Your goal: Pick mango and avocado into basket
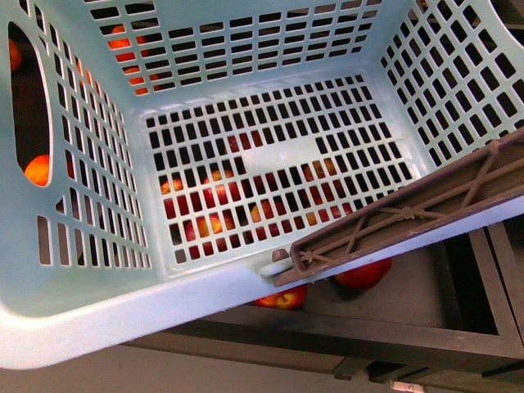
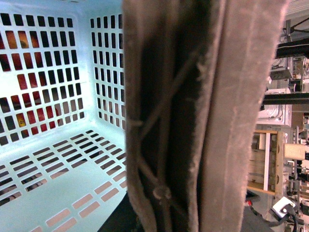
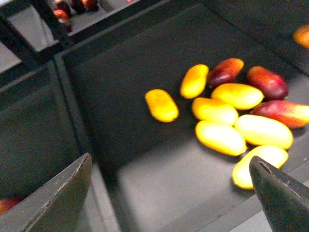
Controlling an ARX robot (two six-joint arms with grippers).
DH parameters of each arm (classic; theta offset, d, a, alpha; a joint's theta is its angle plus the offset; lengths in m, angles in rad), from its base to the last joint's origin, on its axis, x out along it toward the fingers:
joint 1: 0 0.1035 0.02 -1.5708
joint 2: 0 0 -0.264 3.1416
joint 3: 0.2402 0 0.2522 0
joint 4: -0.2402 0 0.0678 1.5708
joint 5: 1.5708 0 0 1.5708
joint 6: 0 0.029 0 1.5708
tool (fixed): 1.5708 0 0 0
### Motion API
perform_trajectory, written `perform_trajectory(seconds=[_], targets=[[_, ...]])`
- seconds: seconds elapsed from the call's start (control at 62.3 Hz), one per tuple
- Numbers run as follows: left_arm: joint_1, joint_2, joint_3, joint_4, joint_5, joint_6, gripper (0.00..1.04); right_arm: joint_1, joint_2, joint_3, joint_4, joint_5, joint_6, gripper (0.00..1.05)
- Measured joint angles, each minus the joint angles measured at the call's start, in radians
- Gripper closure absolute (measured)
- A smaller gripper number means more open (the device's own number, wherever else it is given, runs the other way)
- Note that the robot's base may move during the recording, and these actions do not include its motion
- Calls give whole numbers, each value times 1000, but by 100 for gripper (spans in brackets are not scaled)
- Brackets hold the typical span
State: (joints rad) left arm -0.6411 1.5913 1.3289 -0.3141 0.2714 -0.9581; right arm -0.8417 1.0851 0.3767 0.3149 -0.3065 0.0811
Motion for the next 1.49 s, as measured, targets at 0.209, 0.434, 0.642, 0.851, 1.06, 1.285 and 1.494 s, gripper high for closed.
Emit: perform_trajectory(seconds=[0.209, 0.434, 0.642, 0.851, 1.06, 1.285, 1.494], targets=[[0, 0, 0, 0, 1, 0, 89, -78, 534, 180, 268, 61, -229, 9], [0, 0, 0, 0, 0, 0, 89, -74, 888, 372, 249, 82, -351, 9], [0, 0, 0, 0, 2, 0, 89, -36, 1045, 521, 74, 96, -297, 9], [0, 0, 0, 0, 2, 0, 89, 33, 1123, 577, 20, 119, -15, 9], [0, 0, 0, 0, 2, 0, 89, 27, 1201, 669, -68, 160, 244, 9], [0, 0, 0, 0, 2, 0, 89, 23, 1226, 751, -109, 173, 563, 9], [0, 0, 0, 0, 1, 1, 89, 46, 1243, 816, -146, 220, 801, 9]])
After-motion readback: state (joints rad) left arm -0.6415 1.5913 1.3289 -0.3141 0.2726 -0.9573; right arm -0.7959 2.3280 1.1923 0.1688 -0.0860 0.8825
